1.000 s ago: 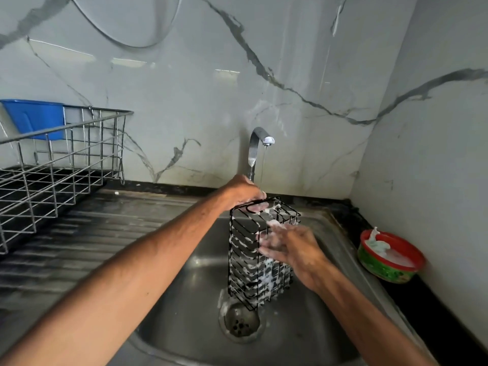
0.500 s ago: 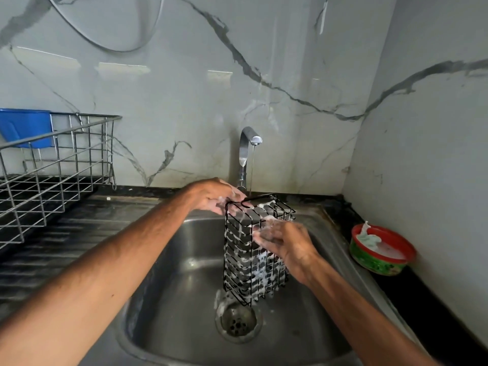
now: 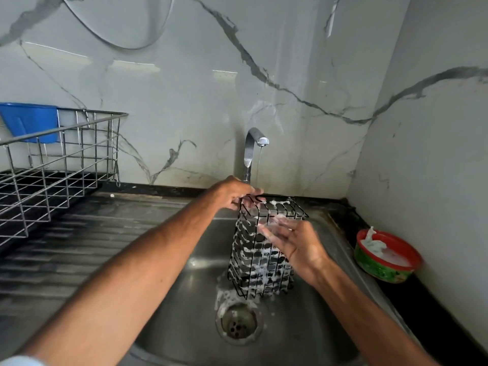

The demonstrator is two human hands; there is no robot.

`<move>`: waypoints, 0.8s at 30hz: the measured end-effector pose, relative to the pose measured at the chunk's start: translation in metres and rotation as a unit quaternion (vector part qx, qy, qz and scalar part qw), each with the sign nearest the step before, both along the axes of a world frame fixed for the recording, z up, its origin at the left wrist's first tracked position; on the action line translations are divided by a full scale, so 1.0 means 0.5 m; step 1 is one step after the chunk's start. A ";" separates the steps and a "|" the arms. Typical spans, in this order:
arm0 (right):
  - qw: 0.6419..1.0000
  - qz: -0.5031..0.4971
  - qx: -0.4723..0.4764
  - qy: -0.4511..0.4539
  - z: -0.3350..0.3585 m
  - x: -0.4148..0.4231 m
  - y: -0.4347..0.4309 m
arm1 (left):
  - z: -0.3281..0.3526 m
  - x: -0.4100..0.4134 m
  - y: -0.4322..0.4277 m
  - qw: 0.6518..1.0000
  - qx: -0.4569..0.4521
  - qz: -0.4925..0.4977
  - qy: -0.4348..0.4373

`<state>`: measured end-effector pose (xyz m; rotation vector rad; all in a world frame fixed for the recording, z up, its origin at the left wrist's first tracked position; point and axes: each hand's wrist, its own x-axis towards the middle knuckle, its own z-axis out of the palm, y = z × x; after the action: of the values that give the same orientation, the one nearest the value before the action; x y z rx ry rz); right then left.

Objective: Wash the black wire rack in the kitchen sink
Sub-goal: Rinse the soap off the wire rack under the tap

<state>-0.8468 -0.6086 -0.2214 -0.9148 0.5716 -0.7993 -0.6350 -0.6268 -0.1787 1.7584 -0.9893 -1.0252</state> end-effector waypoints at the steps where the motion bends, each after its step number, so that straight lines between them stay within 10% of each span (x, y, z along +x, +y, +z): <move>1: 1.000 0.004 0.004 -0.012 -0.001 -0.001 -0.002 | -0.004 -0.007 -0.010 1.000 -0.003 0.008 -0.009; 24: 0.999 0.034 -0.004 -0.036 -0.007 0.003 -0.008 | -0.055 -0.037 -0.023 0.987 -0.106 0.067 -0.098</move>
<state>-0.8452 -0.6129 -0.2250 -0.9036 0.4717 -0.7707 -0.6537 -0.6383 -0.2060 1.7447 -1.0436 -0.6456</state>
